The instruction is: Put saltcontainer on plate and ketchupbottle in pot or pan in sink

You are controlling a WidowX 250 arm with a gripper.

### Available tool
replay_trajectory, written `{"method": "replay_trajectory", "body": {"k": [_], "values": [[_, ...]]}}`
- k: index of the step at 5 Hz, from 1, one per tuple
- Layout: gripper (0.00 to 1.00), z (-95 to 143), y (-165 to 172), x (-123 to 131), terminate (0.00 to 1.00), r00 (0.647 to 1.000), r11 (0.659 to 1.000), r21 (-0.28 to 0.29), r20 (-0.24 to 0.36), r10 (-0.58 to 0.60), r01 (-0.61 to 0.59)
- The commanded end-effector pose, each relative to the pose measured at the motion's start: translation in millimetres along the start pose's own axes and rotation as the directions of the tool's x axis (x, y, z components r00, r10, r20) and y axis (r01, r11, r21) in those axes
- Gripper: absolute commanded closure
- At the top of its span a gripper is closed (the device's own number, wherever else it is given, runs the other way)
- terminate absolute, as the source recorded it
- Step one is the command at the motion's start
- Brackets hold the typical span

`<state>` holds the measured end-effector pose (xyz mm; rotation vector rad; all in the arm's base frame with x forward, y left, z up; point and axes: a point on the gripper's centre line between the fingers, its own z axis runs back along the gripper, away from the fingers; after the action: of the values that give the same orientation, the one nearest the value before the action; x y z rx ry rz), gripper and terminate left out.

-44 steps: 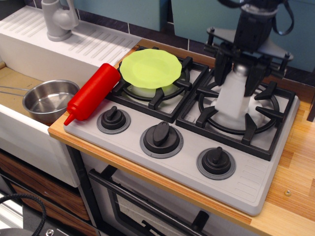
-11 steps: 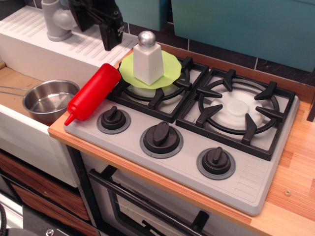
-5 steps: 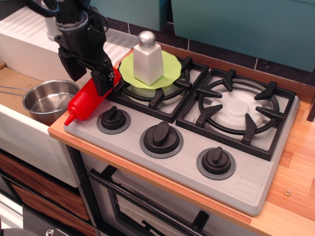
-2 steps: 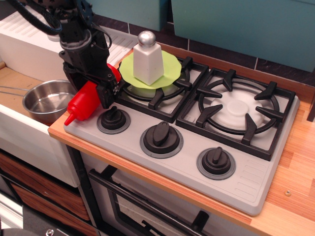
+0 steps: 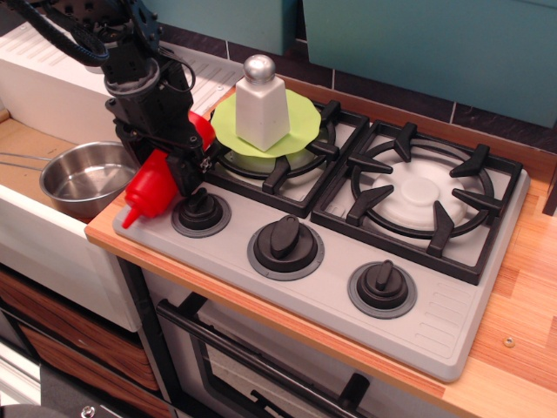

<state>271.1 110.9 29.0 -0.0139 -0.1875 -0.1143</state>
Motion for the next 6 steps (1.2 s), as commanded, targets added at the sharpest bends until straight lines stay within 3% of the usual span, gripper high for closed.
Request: {"method": "replay_trajectory", "body": {"k": [1,2,4,6], "values": [[1.0,55,9,7,0.0,0.999,0.999,0.023,-0.01,-0.035,0.035],[1.0,76,18,12,0.0,0.998,0.998,0.025,-0.036,-0.052,0.053],[1.0,75,71,33,0.0,0.985,0.984,0.046,-0.019,-0.173,0.174],[1.0,60,95,37,0.0,0.982,0.981,0.043,-0.002,-0.188,0.188]]}}
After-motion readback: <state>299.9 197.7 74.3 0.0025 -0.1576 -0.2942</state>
